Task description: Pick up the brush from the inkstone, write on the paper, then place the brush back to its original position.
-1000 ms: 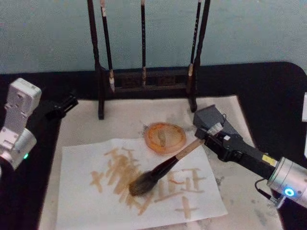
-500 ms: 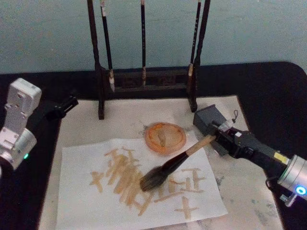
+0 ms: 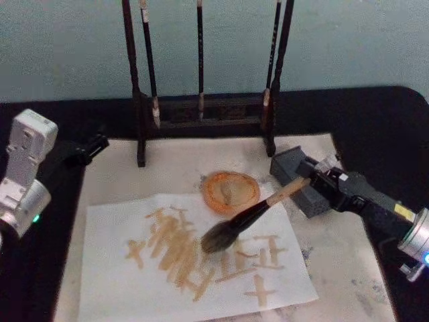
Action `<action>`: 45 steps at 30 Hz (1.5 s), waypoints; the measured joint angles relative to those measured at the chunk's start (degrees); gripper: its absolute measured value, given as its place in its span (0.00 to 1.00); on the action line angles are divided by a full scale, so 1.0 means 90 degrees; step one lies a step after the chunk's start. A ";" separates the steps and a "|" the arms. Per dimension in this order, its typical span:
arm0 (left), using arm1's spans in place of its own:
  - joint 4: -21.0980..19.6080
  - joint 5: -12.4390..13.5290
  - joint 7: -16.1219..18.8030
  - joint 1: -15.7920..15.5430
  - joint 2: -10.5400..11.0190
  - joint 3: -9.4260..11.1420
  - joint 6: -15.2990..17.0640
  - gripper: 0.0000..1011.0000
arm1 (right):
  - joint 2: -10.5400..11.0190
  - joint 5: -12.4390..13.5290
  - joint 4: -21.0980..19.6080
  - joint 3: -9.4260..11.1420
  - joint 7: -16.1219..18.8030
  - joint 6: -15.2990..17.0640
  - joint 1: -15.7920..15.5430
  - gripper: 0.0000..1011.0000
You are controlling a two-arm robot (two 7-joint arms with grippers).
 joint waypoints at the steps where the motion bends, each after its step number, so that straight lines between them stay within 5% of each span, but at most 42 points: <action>1: 0.0000 0.0000 0.0000 0.0000 0.0000 0.0000 0.0000 0.99 | 0.0003 0.0009 -0.0020 0.0012 0.0006 -0.0005 0.0000 0.17; 16: 0.0000 0.0000 0.0000 0.0000 0.0000 0.0000 0.0000 0.99 | -0.0234 0.0262 -0.0089 0.0113 -0.0059 -0.0065 0.0322 0.17; 45: 0.0000 0.0000 0.0000 0.0000 0.0000 0.0000 0.0000 0.99 | -0.0889 0.0481 0.1611 -0.0060 -0.0253 0.0171 0.1453 0.17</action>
